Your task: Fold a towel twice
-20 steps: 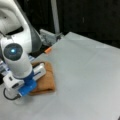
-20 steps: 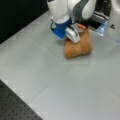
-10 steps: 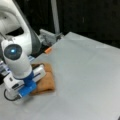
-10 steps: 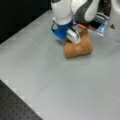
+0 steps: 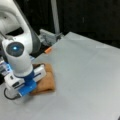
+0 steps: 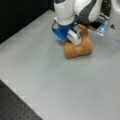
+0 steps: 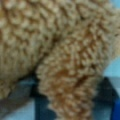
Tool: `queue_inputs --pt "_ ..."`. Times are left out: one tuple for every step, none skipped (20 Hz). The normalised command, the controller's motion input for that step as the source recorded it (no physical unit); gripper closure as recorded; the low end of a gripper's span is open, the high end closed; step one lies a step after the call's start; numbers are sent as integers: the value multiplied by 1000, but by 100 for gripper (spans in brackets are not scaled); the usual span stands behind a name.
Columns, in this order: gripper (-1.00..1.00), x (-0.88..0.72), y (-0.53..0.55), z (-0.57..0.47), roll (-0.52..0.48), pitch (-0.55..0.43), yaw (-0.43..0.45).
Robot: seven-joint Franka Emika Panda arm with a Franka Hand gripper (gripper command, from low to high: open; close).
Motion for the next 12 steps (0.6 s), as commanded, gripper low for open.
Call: queue_inputs --pt "-100 -209 245 -437 -128 -47 84" --pt "-100 -211 249 -441 -117 -49 92" --pt "-100 -213 252 -444 -111 -50 98" --pt "-100 -214 260 -439 -78 -51 94" --pt "-100 -212 268 -430 -78 -55 83" --pt "-100 -209 271 -422 -78 -56 79" --pt "-100 -202 272 -409 -80 -50 80" --pt "-100 -198 275 -402 -80 -49 80" --pt "-100 -194 280 -391 -78 -46 81" --pt "-100 -192 283 -384 -78 -45 81" --pt "-100 -191 283 -370 -76 -37 85" --pt "-100 -191 283 -361 -76 -35 86"
